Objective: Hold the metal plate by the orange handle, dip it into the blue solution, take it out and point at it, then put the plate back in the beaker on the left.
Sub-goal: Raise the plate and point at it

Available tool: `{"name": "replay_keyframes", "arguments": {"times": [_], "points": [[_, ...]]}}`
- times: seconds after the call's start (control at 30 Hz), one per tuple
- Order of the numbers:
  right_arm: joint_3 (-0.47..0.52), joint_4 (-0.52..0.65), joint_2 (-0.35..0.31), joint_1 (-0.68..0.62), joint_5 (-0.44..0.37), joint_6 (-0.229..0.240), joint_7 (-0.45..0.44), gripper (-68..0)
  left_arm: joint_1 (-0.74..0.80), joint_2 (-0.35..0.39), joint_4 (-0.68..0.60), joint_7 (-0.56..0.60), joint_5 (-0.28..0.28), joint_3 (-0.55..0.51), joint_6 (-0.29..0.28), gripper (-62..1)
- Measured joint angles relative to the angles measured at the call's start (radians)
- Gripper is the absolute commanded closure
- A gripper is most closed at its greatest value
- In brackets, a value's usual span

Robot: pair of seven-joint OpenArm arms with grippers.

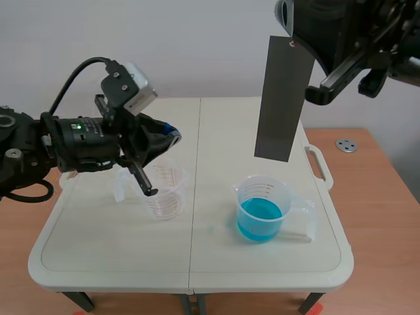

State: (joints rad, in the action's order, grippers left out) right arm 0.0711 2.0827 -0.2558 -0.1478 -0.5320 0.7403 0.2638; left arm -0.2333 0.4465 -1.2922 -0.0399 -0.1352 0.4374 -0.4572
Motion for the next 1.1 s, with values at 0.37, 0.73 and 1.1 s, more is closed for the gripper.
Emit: {"name": "replay_keyframes", "arguments": {"times": [0.37,0.73,1.1], "points": [[0.0,0.0,0.0,0.0,0.0,0.0,0.0,-1.3,0.407,0.207,-0.181,0.105,-0.03,-0.309,0.169,-2.1],[0.0,0.0,0.0,0.0,0.0,0.0,0.0,-1.3,0.9,0.246,-0.247,0.177,-0.048,-0.681,0.203,-2.1],[-0.017,0.0,0.0,0.074,-0.004,-0.001,0.0,-1.3,1.256,0.219,-0.246,0.211,-0.048,-0.734,0.203,-2.1]]}}
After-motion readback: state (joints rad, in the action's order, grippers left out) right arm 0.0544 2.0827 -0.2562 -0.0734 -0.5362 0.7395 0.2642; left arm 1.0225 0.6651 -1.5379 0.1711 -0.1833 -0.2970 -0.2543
